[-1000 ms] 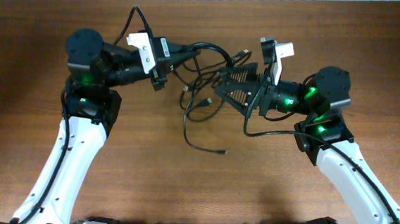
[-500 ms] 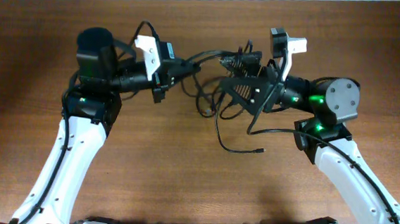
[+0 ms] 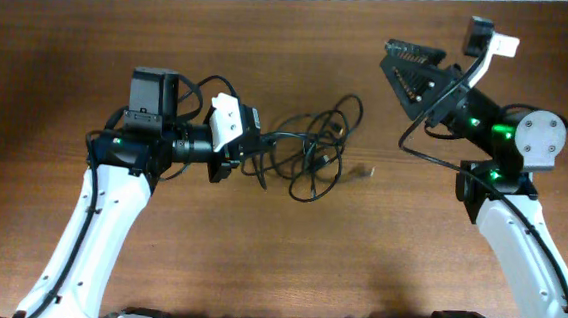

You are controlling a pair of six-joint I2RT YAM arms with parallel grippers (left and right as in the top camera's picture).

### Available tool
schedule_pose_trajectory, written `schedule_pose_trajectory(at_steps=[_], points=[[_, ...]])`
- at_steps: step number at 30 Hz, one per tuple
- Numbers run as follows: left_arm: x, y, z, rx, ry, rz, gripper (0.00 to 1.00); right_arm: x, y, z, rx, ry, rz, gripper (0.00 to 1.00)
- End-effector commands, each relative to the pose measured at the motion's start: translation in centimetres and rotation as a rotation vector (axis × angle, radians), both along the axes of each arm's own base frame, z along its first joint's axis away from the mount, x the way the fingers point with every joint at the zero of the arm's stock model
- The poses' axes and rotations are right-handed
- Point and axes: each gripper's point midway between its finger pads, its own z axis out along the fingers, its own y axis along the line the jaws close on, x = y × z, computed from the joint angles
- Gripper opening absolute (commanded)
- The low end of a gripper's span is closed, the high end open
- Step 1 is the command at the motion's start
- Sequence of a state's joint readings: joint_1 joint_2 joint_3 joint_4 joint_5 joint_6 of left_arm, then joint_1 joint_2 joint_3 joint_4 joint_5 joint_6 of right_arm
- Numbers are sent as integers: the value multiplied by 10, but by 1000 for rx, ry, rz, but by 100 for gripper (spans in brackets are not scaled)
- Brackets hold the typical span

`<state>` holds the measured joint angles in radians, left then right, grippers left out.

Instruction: Untangle cables

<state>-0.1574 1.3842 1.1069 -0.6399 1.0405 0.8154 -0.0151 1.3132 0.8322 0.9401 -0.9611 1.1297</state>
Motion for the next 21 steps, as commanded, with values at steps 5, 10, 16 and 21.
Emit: schedule_pose_trajectory(at_steps=[5,10,16,21], points=[[36,-3,35,-10,-380,-7,0,5,8,-68,-12,432,90,99],[65,-2,70,-10,-639,51,0,-23,49,-68,-51,430,259,99],[53,-24,75,-38,-669,-9,0,-30,80,-68,-51,431,275,99],[37,-51,82,-71,-708,-78,0,-30,87,-69,-51,435,275,99]])
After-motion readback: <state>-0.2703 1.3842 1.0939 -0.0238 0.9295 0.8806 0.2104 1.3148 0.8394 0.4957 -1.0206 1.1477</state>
